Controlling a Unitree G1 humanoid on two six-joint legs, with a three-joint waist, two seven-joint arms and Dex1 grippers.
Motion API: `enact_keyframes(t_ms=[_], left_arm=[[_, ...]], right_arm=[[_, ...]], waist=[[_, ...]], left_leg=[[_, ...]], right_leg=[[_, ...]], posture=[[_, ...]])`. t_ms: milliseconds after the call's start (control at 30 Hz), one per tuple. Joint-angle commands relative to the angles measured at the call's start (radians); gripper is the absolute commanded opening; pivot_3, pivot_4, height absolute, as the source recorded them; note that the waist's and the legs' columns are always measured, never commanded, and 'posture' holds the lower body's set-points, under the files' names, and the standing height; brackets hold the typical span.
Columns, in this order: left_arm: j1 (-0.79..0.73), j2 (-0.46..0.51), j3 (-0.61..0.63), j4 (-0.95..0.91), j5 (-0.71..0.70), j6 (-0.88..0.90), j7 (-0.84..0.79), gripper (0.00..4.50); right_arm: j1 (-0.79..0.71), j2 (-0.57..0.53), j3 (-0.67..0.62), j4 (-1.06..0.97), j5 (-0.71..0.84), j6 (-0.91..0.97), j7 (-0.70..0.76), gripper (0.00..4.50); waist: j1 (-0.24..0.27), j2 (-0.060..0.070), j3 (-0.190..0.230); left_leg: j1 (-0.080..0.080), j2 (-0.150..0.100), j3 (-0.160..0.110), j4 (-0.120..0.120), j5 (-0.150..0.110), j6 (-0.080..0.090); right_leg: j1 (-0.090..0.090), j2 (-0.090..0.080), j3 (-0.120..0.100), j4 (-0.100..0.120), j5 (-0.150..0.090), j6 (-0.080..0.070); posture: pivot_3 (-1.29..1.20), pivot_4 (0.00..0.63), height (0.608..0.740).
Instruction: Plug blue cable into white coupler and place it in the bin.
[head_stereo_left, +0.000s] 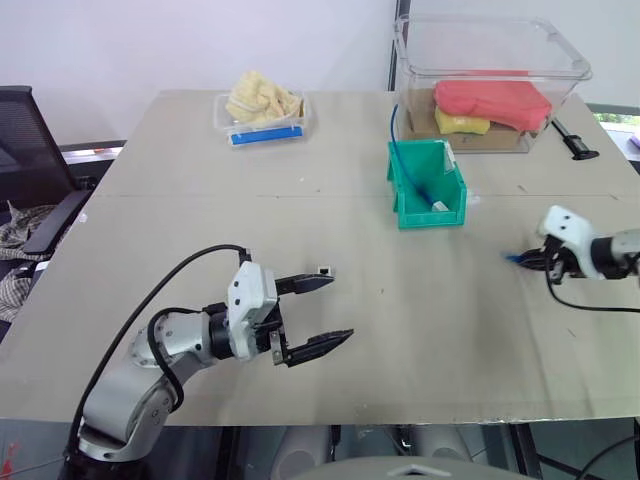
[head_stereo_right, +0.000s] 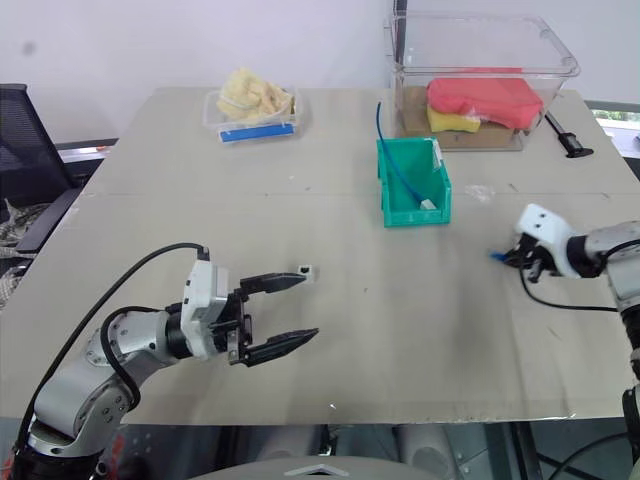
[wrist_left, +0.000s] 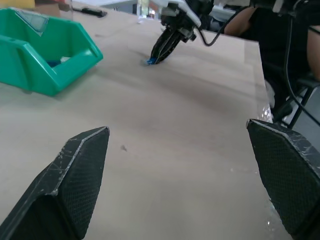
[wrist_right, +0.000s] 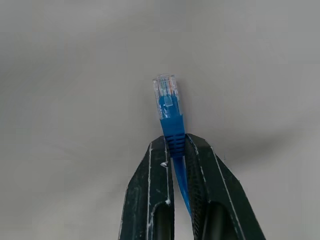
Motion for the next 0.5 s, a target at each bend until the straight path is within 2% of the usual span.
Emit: enact_keyframes(t_ms=[33,133,300,433,467,500], left_arm=[[-0.010,0.012,-0.023,0.007,0.052,-0.021,0.010,4.50],[-0.036,0.025,-0.056,0.020,0.096,-0.002,0.018,4.50],[-0.078,0.037,-0.092,0.043,0.142,0.004,0.025,4.50],[-0.170,0.037,-0.166,0.088,0.195,0.024,0.019,4.50],[-0.191,0.036,-0.182,0.094,0.202,0.033,0.017,4.50],[-0.229,0.029,-0.201,0.104,0.208,0.053,0.022,4.50]], right_arm=[[0.045,0.013,0.045,-0.318,0.048,0.130,0.012,0.07],[0.047,0.068,0.153,-0.450,-0.010,0.204,-0.043,0.07],[0.019,0.111,0.266,-0.442,-0.087,0.199,-0.060,0.07],[0.038,0.102,0.254,-0.425,-0.062,0.131,-0.026,1.47],[0.052,0.099,0.231,-0.440,-0.042,0.127,-0.025,1.73],[0.086,0.096,0.172,-0.480,0.015,0.130,-0.021,2.22]], waist=[[0.003,0.001,0.001],[0.006,0.001,0.001],[0.005,-0.002,-0.001],[0.006,-0.003,-0.001],[0.010,-0.003,-0.001],[0.010,-0.003,-0.002]], left_leg=[[-0.001,0.000,-0.001,0.000,0.000,0.000],[-0.001,-0.001,-0.001,0.000,0.000,0.000],[-0.001,-0.002,-0.002,0.001,0.000,0.000],[0.000,-0.002,-0.002,0.001,0.000,0.000],[0.000,-0.003,-0.002,0.001,0.000,0.000],[-0.001,-0.003,-0.004,0.001,0.000,0.000]], right_leg=[[0.000,0.000,-0.001,0.000,0.000,0.000],[0.000,-0.001,-0.002,0.000,0.000,0.000],[0.001,-0.001,-0.002,0.000,0.000,0.000],[0.001,-0.001,-0.003,0.000,0.000,0.000],[0.001,-0.001,-0.003,0.000,0.000,0.000],[0.002,-0.001,-0.004,0.000,0.000,0.000]], posture=[[0.00,0.150,0.739],[0.00,0.150,0.739],[0.00,0.150,0.739],[0.00,0.150,0.739],[0.00,0.150,0.739],[0.00,0.150,0.739]])
